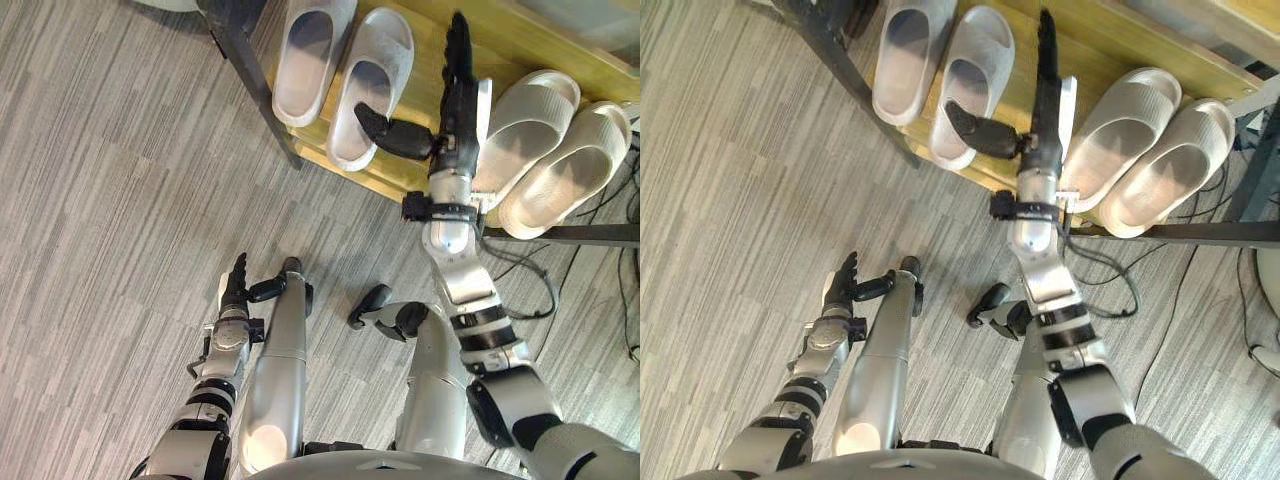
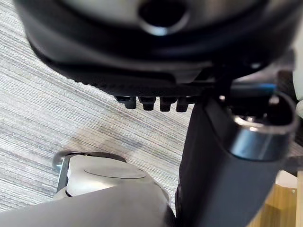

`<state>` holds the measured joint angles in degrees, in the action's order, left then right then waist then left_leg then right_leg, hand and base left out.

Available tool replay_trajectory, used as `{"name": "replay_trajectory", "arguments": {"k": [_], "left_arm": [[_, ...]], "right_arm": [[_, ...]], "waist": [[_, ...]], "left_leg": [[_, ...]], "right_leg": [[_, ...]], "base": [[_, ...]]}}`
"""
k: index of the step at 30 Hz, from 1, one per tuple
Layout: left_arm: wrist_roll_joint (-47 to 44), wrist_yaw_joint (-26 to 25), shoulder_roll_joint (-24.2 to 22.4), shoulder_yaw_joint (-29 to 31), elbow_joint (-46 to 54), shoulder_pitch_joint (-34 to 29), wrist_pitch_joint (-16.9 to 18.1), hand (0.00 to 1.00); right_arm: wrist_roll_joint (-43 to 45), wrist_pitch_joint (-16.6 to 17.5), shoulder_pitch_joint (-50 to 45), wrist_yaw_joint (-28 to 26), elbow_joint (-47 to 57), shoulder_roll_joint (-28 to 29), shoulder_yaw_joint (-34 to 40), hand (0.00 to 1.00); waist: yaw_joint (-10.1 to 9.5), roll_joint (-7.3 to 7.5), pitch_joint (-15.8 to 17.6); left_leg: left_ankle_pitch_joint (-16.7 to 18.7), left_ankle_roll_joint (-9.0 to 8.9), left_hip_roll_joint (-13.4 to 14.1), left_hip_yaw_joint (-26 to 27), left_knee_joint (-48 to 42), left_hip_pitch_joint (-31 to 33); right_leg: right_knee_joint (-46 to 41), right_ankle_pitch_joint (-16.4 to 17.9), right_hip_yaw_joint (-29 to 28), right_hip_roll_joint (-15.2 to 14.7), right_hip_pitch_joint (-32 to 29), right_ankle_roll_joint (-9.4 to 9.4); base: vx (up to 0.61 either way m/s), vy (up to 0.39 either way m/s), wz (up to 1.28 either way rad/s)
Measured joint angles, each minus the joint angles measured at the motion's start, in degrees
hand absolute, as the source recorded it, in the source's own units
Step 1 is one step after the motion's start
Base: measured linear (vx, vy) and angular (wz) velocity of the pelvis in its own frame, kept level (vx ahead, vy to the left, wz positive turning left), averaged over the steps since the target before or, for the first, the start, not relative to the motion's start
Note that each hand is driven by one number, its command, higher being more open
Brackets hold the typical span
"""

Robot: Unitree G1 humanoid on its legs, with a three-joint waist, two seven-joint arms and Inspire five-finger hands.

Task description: Organize the slippers on the shoe rack

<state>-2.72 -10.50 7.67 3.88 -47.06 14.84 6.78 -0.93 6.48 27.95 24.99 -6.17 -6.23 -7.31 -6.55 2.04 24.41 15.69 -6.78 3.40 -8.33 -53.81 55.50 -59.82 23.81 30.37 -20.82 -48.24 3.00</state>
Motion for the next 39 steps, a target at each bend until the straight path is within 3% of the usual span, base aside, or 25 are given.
{"name": "replay_trajectory", "arguments": {"k": [7,14,19,28,39], "left_arm": [[-0.01,0.60,-0.21,1.99,0.26,-0.98,-0.54,1.00],[-0.02,1.15,-0.22,2.08,0.14,-1.00,-0.68,1.00],[-0.02,1.99,-0.21,2.10,0.13,-1.06,-0.63,1.00],[-0.01,2.36,-0.71,1.93,-0.47,-1.53,-0.56,1.00],[-0.08,2.39,-1.29,1.95,-0.63,-2.84,-0.48,1.00]], "right_arm": [[8.65,0.65,-6.19,-3.72,-0.50,4.42,0.44,1.00],[21.61,3.79,-4.57,-10.09,-5.03,4.05,0.57,1.00],[25.23,4.50,-1.81,-13.00,-8.08,3.67,0.20,1.00],[26.02,4.81,3.73,-14.28,-14.18,2.78,-5.14,1.00],[30.32,3.58,9.38,-11.51,-18.40,1.14,-2.60,1.00]], "waist": [[0.43,0.06,0.03],[0.36,0.07,0.03],[0.22,0.08,0.02],[-1.50,0.34,-0.36],[-2.39,0.24,-1.71]], "left_leg": [[0.02,0.04,0.83,0.77,0.53,-1.30],[0.03,0.05,0.81,0.87,0.59,-1.68],[0.03,0.05,0.81,0.85,0.73,-1.75],[-0.04,0.09,0.59,0.79,2.69,-3.47],[-1.16,0.34,0.07,0.80,3.79,-3.87]], "right_leg": [[0.60,-0.32,-0.68,0.75,0.65,-0.18],[0.74,-0.44,-0.71,0.73,1.07,0.01],[0.88,-0.44,-0.55,0.70,1.22,0.02],[2.86,-0.75,0.74,0.53,3.57,0.56],[3.02,-0.75,1.77,-0.33,4.54,0.58]], "base": [[-0.03,0.016,-0.07],[-0.01,0.027,0.00],[0.00,0.007,0.00],[0.02,0.040,0.05],[-0.01,0.032,0.06]]}}
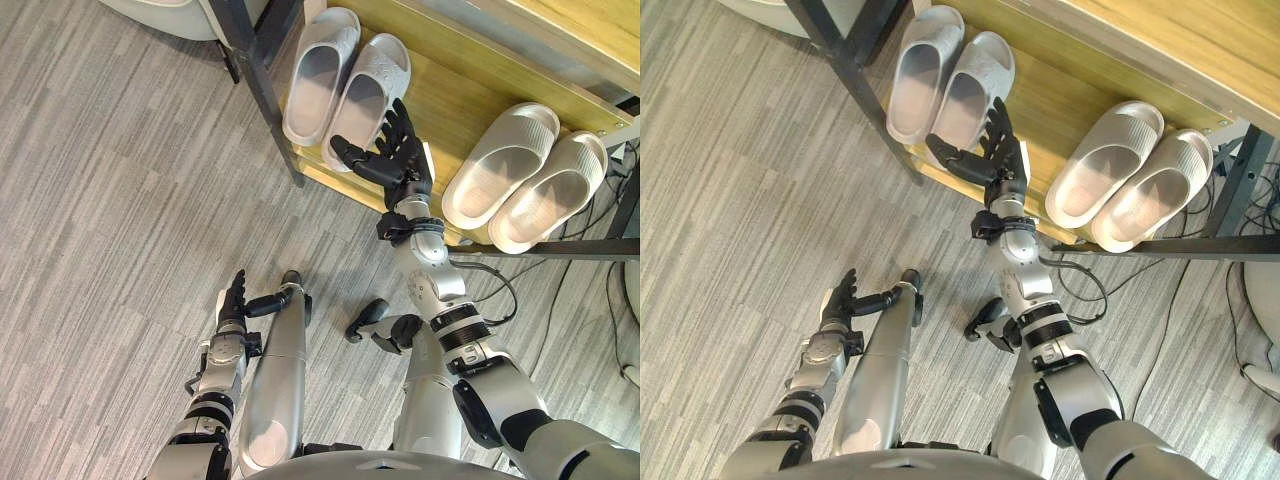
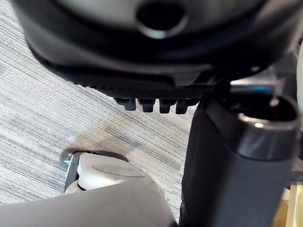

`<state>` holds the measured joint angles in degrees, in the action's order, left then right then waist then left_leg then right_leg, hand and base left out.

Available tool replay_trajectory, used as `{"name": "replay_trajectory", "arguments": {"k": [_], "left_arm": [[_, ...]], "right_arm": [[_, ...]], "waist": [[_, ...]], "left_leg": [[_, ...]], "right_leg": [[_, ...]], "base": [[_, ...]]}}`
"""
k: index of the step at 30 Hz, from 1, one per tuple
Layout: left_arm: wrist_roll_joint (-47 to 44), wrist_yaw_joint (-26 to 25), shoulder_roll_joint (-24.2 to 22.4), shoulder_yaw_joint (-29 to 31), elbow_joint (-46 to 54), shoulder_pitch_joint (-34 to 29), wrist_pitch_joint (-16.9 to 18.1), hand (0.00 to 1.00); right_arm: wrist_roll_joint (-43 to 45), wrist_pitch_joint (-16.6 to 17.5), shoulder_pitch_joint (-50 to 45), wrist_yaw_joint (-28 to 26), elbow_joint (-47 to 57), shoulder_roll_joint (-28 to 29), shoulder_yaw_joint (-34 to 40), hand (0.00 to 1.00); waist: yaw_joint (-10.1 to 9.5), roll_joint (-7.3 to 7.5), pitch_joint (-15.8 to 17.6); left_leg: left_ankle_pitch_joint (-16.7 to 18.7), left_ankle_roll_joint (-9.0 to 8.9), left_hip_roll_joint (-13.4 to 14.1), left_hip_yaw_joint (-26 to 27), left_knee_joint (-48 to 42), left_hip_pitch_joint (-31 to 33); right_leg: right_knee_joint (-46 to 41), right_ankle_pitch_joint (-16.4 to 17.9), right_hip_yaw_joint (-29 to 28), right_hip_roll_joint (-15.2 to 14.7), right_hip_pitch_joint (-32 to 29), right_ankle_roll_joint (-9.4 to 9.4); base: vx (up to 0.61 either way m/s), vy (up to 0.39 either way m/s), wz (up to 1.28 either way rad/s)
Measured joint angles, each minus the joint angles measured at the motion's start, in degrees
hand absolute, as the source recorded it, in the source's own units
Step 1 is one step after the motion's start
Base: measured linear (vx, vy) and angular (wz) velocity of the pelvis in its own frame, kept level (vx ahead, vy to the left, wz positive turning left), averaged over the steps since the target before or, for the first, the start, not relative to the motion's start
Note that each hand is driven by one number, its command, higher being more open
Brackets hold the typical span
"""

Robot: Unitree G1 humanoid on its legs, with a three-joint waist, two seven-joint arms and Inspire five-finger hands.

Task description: Organize the slippers on the shoe rack

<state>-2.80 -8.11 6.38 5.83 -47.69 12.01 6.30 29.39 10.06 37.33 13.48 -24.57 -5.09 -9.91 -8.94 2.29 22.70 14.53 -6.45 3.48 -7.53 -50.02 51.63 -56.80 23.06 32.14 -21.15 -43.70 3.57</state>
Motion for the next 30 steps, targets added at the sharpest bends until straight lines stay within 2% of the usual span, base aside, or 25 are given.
{"name": "replay_trajectory", "arguments": {"k": [12,16,21,24,30], "left_arm": [[-0.01,-0.03,-0.06,0.02,-0.32,-0.09,0.03,1.00],[-0.01,0.00,-0.58,0.01,-0.81,0.25,-0.06,1.00],[-0.01,0.20,-0.69,-0.19,-0.85,0.32,-0.08,1.00],[-0.06,0.78,-1.08,-0.56,-1.15,0.11,-0.27,1.00],[-0.07,0.92,-1.28,-2.54,-1.68,-2.01,-0.66,1.00]], "right_arm": [[0.42,-0.75,4.19,0.60,-2.89,-2.19,1.29,1.00],[-0.24,-0.75,6.58,0.34,-2.89,-3.70,2.08,1.00],[-1.47,-1.08,6.92,0.27,-2.88,-4.37,2.06,1.00],[-4.58,-1.20,5.48,0.52,-2.22,-4.69,2.02,1.00],[-12.26,-1.43,-3.51,0.46,8.03,-4.82,-1.23,1.00]], "waist": [[-0.11,-0.30,-0.70],[-0.09,-1.20,-1.18],[0.10,-1.37,-1.28],[0.41,-1.78,-1.49],[1.67,-2.15,-2.11]], "left_leg": [[-0.54,-0.02,0.36,0.38,0.22,-0.56],[-0.53,-0.01,0.56,0.92,-0.09,-0.60],[-0.48,0.07,1.14,2.36,-0.08,-1.88],[-0.29,0.29,1.35,2.57,-0.02,-3.49],[-0.23,0.43,3.18,4.33,3.42,-10.04]], "right_leg": [[-0.26,-0.02,0.11,-0.08,0.50,0.41],[-0.32,-0.04,-0.14,-0.08,0.51,0.45],[-0.41,-0.12,-1.15,0.02,0.90,0.56],[-0.17,-0.14,-1.32,0.25,2.41,0.56],[4.45,-1.82,-2.10,2.78,7.89,-0.01]], "base": [[-0.02,0.014,0.01],[-0.01,0.032,-0.01],[-0.02,0.023,-0.08],[-0.02,0.018,-0.06],[-0.01,0.021,-0.17]]}}
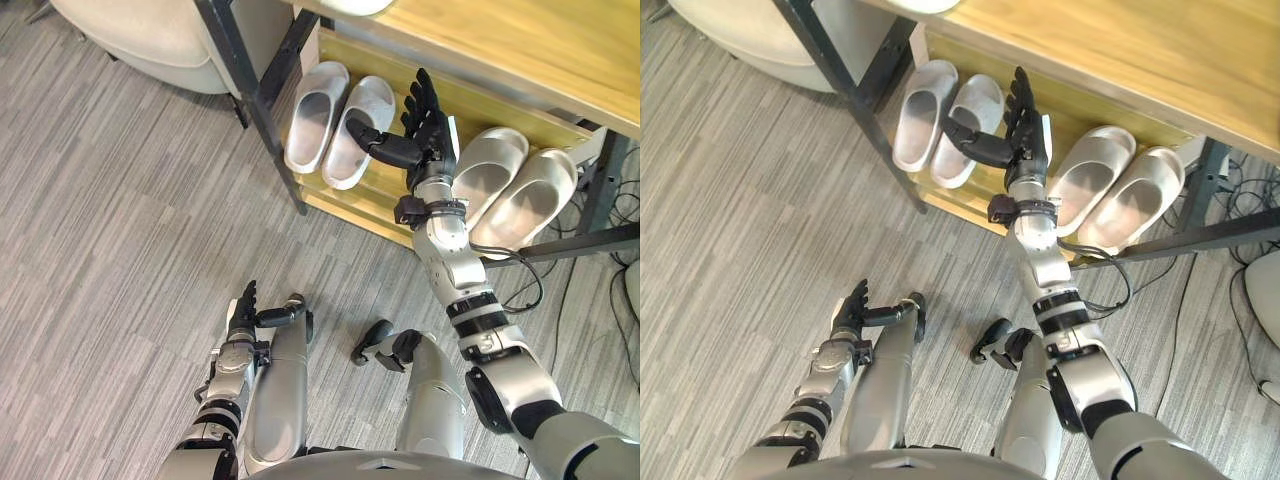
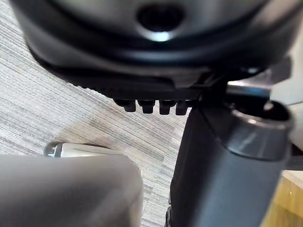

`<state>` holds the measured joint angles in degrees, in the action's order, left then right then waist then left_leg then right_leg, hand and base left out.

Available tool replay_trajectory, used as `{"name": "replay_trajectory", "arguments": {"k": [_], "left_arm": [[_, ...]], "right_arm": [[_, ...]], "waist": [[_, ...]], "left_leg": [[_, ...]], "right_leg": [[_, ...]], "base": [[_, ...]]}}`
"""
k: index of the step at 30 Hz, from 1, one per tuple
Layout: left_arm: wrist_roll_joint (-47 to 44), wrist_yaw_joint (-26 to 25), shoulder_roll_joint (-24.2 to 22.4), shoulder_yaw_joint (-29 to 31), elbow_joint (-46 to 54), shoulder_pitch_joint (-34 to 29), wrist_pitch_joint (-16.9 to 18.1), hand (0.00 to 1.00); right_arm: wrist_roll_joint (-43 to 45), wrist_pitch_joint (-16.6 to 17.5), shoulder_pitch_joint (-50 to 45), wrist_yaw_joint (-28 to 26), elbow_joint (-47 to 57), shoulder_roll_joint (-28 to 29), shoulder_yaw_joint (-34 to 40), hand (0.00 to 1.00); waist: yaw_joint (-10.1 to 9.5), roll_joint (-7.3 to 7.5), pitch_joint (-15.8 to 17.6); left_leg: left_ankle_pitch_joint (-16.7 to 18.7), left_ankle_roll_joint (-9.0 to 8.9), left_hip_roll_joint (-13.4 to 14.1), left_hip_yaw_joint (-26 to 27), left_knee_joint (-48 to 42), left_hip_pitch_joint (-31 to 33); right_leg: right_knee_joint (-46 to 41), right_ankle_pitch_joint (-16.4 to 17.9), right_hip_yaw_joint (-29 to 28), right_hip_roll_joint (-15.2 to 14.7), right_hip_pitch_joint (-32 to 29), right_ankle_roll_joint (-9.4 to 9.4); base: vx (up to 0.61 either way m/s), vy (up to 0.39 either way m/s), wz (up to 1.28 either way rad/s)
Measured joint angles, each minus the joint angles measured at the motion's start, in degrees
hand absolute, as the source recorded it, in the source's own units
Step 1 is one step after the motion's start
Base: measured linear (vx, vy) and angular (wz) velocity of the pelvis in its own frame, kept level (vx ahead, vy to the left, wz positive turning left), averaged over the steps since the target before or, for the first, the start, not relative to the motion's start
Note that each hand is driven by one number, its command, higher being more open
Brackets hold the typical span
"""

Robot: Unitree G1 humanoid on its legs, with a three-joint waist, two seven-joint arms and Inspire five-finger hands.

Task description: Organize the slippers on the shoe rack

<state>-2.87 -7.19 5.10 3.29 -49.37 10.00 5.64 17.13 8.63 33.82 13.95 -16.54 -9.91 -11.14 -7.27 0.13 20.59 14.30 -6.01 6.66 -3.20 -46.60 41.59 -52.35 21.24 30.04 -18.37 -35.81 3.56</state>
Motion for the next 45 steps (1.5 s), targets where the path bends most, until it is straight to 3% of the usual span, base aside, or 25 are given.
{"name": "replay_trajectory", "arguments": {"k": [7,14,16,22,26,31,38,45], "left_arm": [[0.97,0.10,-0.90,-6.80,-3.74,-3.05,-0.76,1.00],[2.55,0.43,-0.96,-13.13,-5.94,-5.31,-0.83,1.00],[3.67,0.43,-0.95,-13.56,-6.12,-7.09,-0.91,1.00],[5.93,0.48,-0.82,-15.97,-5.84,-10.31,-0.67,1.00],[7.23,0.12,0.29,-18.89,-0.63,-12.52,-0.81,1.00],[7.39,0.56,0.32,-22.23,6.05,-13.99,-0.70,1.00],[5.42,3.12,2.12,-28.12,16.15,-14.51,-0.70,1.00],[0.84,8.49,6.82,-40.67,33.57,-15.14,0.79,1.00]], "right_arm": [[-8.70,-0.66,-20.66,-3.39,4.26,0.75,-4.90,1.00],[-15.08,-1.29,-33.10,-6.54,-2.92,0.81,-4.24,1.00],[-17.89,-1.53,-37.51,-7.67,-5.77,0.83,-3.46,1.00],[-20.55,-1.97,-40.18,-8.54,-14.41,1.14,-3.40,1.00],[-20.57,-2.32,-40.21,-8.44,-18.24,2.69,-3.33,1.00],[-20.60,-3.33,-41.33,-8.02,-19.95,3.41,-0.91,1.00],[-20.32,-3.56,-42.30,-7.44,-23.51,3.31,1.74,1.00],[-19.29,-3.52,-43.49,-7.85,-26.02,2.65,2.85,1.00]], "waist": [[2.06,0.19,-4.54],[5.14,-0.26,-6.78],[5.84,-1.11,-8.50],[6.29,-3.00,-10.52],[6.30,-3.01,-10.65],[6.36,-2.92,-10.69],[7.10,-2.76,-10.78],[7.81,-2.89,-11.75]], "left_leg": [[-4.88,0.35,-0.45,2.82,16.56,-14.14],[-12.32,0.54,-0.67,5.31,35.50,-28.40],[-14.15,0.77,-0.45,6.65,41.00,-33.36],[-14.31,0.84,-0.98,7.64,42.95,-37.02],[-15.31,1.48,-1.60,7.65,44.52,-38.72],[-15.34,1.30,-2.10,7.64,46.09,-41.35],[-15.36,1.43,-2.27,7.33,47.32,-42.93],[-15.50,2.33,-2.63,6.87,48.44,-44.93]], "right_leg": [[14.07,-4.98,-0.10,3.03,10.80,-2.19],[30.73,-12.52,-0.12,7.46,21.73,-4.18],[37.88,-16.06,-0.74,9.71,26.35,-4.84],[48.83,-22.28,-1.95,12.06,32.62,-5.64],[53.71,-25.35,-2.07,12.92,35.43,-5.37],[57.43,-27.25,-2.52,13.36,38.52,-5.68],[57.42,-27.25,-3.33,13.62,39.10,-5.55],[57.40,-26.54,-2.86,13.70,40.80,-5.87]], "base": [[0.09,0.023,-0.08],[0.11,0.043,-0.12],[0.09,0.076,-0.26],[-0.01,0.054,-0.15],[-0.07,0.018,-0.02],[-0.07,0.023,-0.04],[-0.01,0.011,-0.06],[0.05,0.015,0.03]]}}
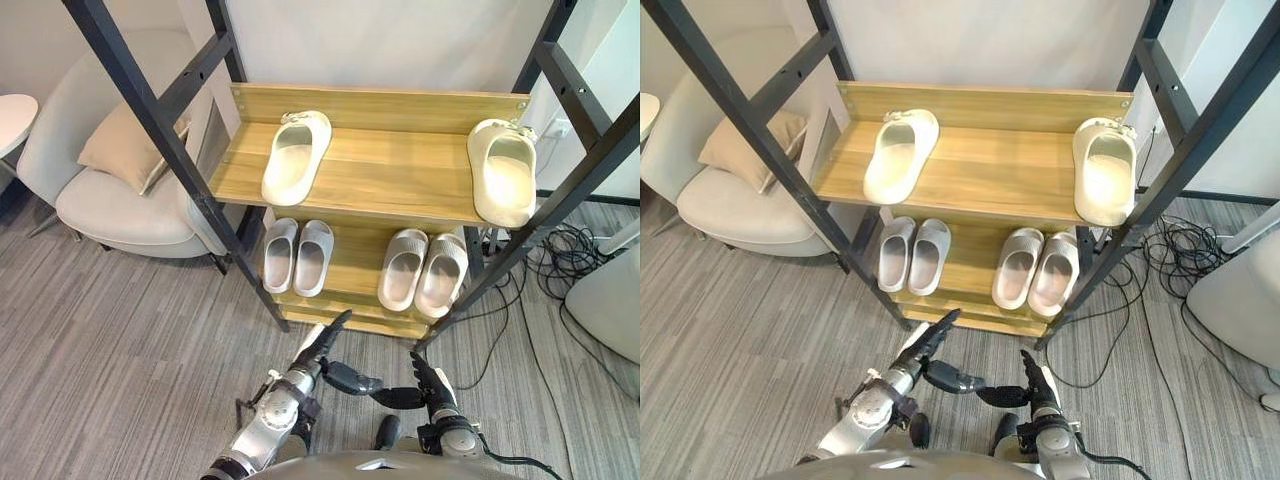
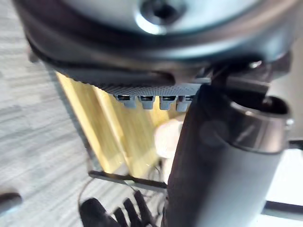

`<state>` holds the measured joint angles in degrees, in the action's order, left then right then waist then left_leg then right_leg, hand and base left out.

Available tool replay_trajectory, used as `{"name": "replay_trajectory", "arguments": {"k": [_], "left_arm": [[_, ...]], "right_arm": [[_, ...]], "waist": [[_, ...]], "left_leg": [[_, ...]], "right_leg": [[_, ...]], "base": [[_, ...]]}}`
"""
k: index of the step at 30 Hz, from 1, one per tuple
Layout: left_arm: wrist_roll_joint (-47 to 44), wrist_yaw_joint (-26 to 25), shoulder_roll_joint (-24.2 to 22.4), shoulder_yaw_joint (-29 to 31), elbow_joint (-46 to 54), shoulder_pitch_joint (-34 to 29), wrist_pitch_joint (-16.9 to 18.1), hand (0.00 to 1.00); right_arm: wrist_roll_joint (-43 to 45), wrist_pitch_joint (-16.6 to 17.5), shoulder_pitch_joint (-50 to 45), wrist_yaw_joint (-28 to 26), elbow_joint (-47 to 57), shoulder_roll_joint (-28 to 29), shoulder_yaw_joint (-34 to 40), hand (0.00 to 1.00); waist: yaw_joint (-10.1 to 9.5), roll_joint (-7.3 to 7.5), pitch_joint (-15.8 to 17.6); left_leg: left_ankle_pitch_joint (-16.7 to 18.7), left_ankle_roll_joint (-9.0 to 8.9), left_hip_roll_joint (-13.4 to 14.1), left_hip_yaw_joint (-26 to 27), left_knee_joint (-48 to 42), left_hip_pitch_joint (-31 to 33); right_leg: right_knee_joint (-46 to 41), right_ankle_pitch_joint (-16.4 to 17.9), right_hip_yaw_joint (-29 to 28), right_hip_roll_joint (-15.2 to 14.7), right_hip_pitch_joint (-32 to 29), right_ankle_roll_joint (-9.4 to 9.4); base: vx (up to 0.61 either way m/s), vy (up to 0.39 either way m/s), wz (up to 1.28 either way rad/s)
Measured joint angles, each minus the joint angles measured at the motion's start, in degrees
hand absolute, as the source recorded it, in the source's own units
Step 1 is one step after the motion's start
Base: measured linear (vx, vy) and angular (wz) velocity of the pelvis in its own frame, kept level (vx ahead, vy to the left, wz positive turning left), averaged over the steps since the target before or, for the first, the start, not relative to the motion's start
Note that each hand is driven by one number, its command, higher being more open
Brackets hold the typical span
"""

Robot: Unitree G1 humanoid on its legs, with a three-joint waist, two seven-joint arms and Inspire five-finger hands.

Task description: Organize the slippers on the shoe rack

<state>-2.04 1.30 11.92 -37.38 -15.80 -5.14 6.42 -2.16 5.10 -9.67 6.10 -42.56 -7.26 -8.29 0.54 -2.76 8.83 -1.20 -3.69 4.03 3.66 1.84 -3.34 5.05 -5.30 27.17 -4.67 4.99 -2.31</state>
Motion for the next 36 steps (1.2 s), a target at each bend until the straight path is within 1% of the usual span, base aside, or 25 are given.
{"name": "replay_trajectory", "arguments": {"k": [1,2,4,7,9,12,13,14,15,16,17,19,20,21,22,23,24,26,27,28,30,32,34,35,36], "left_arm": [[-1.52,1.43,0.21,-2.05,2.54,0.03,0.70,1.00],[-1.90,1.73,0.21,-2.34,2.95,0.04,0.86,1.00],[-4.30,3.33,0.34,-4.74,6.44,0.77,1.21,1.00],[-7.52,4.11,1.67,-5.22,12.30,2.01,1.22,1.00],[-10.56,3.73,2.45,-3.95,17.29,2.35,1.25,1.00],[-13.45,2.60,2.35,-2.65,22.52,2.98,1.27,1.00],[-14.80,1.89,2.30,-1.81,25.97,4.38,1.74,1.00],[-15.22,1.52,2.25,-1.45,27.17,4.96,1.90,1.00],[-15.65,-0.69,1.71,0.81,32.44,8.01,3.31,1.00],[-15.64,-1.73,1.35,2.24,34.36,9.39,4.03,1.00],[-15.64,-2.15,1.18,2.88,35.18,10.07,4.58,1.00],[-15.12,-4.75,0.61,5.29,37.46,12.83,6.95,1.00],[-14.92,-5.04,0.60,5.38,37.57,13.02,7.09,1.00],[-13.38,-6.63,0.43,6.75,38.07,13.85,7.61,1.00],[-12.82,-7.13,0.42,7.14,38.07,14.04,7.69,1.00],[-9.89,-8.81,0.58,8.53,38.05,14.58,7.69,1.00],[-9.61,-8.90,0.59,8.57,38.05,14.59,7.69,1.00],[-2.21,-12.33,1.84,11.84,37.53,16.53,7.72,1.00],[0.70,-13.78,2.42,13.15,36.37,17.94,7.79,1.00],[1.71,-14.10,2.75,13.81,35.72,18.55,7.84,1.00],[6.26,-16.41,4.16,16.93,31.67,22.01,7.76,1.00],[8.95,-17.40,5.33,19.02,29.48,23.97,7.34,1.00],[13.31,-18.40,7.97,21.96,26.74,26.11,6.65,1.00],[13.40,-18.41,8.03,22.02,26.68,26.17,6.65,1.00],[15.25,-18.70,9.85,23.49,24.93,27.40,6.37,1.00]], "right_arm": [[0.00,0.03,-0.11,-0.37,-0.14,-0.14,0.18,1.00],[0.00,0.03,-0.10,-0.49,-0.22,-0.16,0.23,1.00],[0.00,0.06,-0.02,-0.92,-0.73,-0.18,0.29,1.00],[0.01,0.07,-0.06,-1.16,-0.77,-0.17,0.27,1.00],[0.01,0.08,-0.16,-1.18,-0.97,-0.18,0.15,1.00],[0.01,0.11,-0.27,-1.21,-1.08,-0.21,0.09,1.00],[0.03,0.13,-0.33,-1.22,-1.09,-0.27,0.08,1.00],[0.04,0.13,-0.34,-1.22,-1.10,-0.29,0.04,1.00],[0.06,0.14,-0.51,-1.21,-1.15,-0.40,-0.26,1.00],[0.07,0.14,-0.66,-1.22,-1.18,-0.42,-0.34,1.00],[0.07,0.15,-0.73,-1.22,-1.18,-0.43,-0.37,1.00],[0.07,0.19,-0.76,-1.26,-1.38,-0.61,-0.76,1.00],[0.07,0.20,-0.76,-1.28,-1.46,-0.62,-0.78,1.00],[0.07,0.22,-0.48,-1.52,-2.21,-0.60,-0.92,1.00],[0.06,0.23,-0.49,-1.64,-2.22,-0.61,-0.96,1.00],[0.06,0.23,-0.48,-1.77,-2.22,-0.62,-1.37,1.00],[0.06,0.23,-0.48,-1.77,-2.22,-0.62,-1.37,1.00],[0.06,0.32,-0.39,-1.80,-2.22,-0.61,-1.69,1.00],[0.06,0.37,-0.45,-1.81,-2.25,-0.62,-1.82,1.00],[0.06,0.38,-0.47,-1.82,-2.25,-0.63,-1.88,1.00],[0.06,0.56,-0.57,-1.89,-2.25,-0.60,-1.89,1.00],[0.06,0.62,-0.57,-2.06,-2.25,-0.61,-1.87,1.00],[0.05,0.68,-0.59,-2.26,-2.25,-0.75,-1.86,1.00],[0.05,0.68,-0.58,-2.27,-2.25,-0.76,-1.86,1.00],[0.05,0.69,-0.57,-2.40,-2.24,-0.94,-1.84,1.00]], "waist": [[0.06,-0.10,-0.52],[0.11,-0.10,-0.58],[0.36,-0.14,-0.81],[0.55,-0.12,-1.38],[0.57,-0.18,-2.07],[0.53,-0.22,-2.51],[0.48,-0.25,-2.63],[0.47,-0.28,-2.72],[0.42,-0.31,-3.34],[0.39,-0.32,-3.77],[0.40,-0.30,-3.93],[0.37,-0.28,-4.18],[0.36,-0.27,-4.19],[0.34,-0.11,-4.39],[0.32,-0.07,-4.44],[0.30,0.09,-4.54],[0.30,0.09,-4.54],[0.34,0.47,-4.83],[0.28,0.61,-4.97],[0.28,0.67,-5.04],[0.34,0.92,-5.29],[0.47,1.10,-5.40],[0.61,1.33,-5.52],[0.61,1.33,-5.52],[0.62,1.37,-5.52]], "left_leg": [[0.07,0.15,-0.12,-0.01,0.15,-0.05],[0.07,0.17,-0.14,-0.01,0.18,-0.07],[0.03,0.27,-0.27,0.00,0.47,-0.28],[0.01,0.32,-0.32,0.02,0.60,-0.38],[0.02,0.34,-0.33,0.04,0.68,-0.42],[0.13,0.36,-0.25,0.04,0.66,-0.34],[0.18,0.30,-0.17,0.04,0.65,-0.32],[0.21,0.26,-0.16,0.04,0.65,-0.29],[0.18,0.38,-0.15,0.07,0.66,-0.24],[0.19,0.39,-0.16,0.07,0.66,-0.24],[0.22,0.40,-0.18,0.07,0.66,-0.25],[0.23,0.42,-0.33,0.07,0.66,-0.26],[0.23,0.42,-0.33,0.06,0.66,-0.26],[0.23,0.42,-0.35,0.06,0.66,-0.26],[0.23,0.42,-0.35,0.06,0.66,-0.26],[0.23,0.42,-0.35,0.05,0.66,-0.26],[0.23,0.42,-0.35,0.06,0.66,-0.26],[0.23,0.42,-0.33,0.05,0.64,-0.30],[0.22,0.42,-0.33,0.03,0.64,-0.31],[0.22,0.42,-0.33,0.03,0.64,-0.31],[0.22,0.43,-0.33,0.05,0.64,-0.32],[0.22,0.43,-0.33,0.09,0.65,-0.32],[0.22,0.42,-0.31,0.28,0.76,-0.30],[0.22,0.42,-0.31,0.29,0.76,-0.30],[0.22,0.42,-0.31,0.43,0.82,-0.24]], "right_leg": [[0.00,0.08,0.03,-0.10,0.00,-0.11],[0.00,0.09,0.03,-0.12,0.01,-0.12],[-0.01,0.12,0.03,-0.24,0.07,-0.16],[-0.01,0.13,0.03,-0.29,0.11,-0.17],[-0.02,0.19,0.01,-0.38,0.12,-0.19],[-0.06,0.27,0.01,-0.67,0.09,-0.22],[-0.15,0.29,0.00,-0.70,0.08,-0.24],[-0.16,0.30,-0.01,-0.70,0.05,-0.24],[-0.19,0.35,-0.03,-0.69,0.01,-0.23],[-0.19,0.40,-0.02,-0.67,0.00,-0.25],[-0.20,0.44,-0.02,-0.67,0.01,-0.28],[-0.21,0.48,0.00,-0.66,0.05,-0.30],[-0.21,0.48,0.00,-0.66,0.05,-0.30],[-0.21,0.49,0.00,-0.65,0.06,-0.29],[-0.21,0.49,0.00,-0.66,0.07,-0.28],[-0.21,0.49,0.00,-0.66,0.07,-0.28],[-0.21,0.49,0.00,-0.66,0.07,-0.28],[-0.20,0.49,-0.01,-0.61,0.10,-0.28],[-0.19,0.49,0.00,-0.60,0.12,-0.28],[-0.19,0.49,0.00,-0.60,0.11,-0.27],[-0.19,0.48,-0.04,-0.61,0.11,-0.27],[-0.18,0.48,-0.11,-0.61,0.08,-0.27],[-0.18,0.48,-0.30,-0.56,-0.12,-0.27],[-0.18,0.48,-0.31,-0.56,-0.13,-0.27],[-0.18,0.47,-0.44,-0.52,-0.29,-0.27]], "base": [[0.05,0.028,0.03],[0.05,0.033,0.01],[0.00,0.000,0.00],[0.00,0.000,0.00],[0.00,0.000,0.00],[0.00,0.000,0.00],[0.00,0.000,0.00],[0.00,0.000,0.00],[0.00,0.000,0.00],[0.03,0.020,0.00],[0.00,0.000,0.00],[0.00,0.000,0.00],[0.00,0.000,0.00],[0.00,0.000,0.00],[0.00,0.000,0.00],[0.00,0.000,0.00],[0.00,0.000,0.00],[0.00,0.000,0.00],[0.00,0.000,0.00],[0.00,0.000,0.00],[0.00,0.000,0.00],[0.00,0.000,0.00],[0.00,0.000,-0.02],[0.00,0.000,-0.05],[0.00,0.000,-0.05]]}}
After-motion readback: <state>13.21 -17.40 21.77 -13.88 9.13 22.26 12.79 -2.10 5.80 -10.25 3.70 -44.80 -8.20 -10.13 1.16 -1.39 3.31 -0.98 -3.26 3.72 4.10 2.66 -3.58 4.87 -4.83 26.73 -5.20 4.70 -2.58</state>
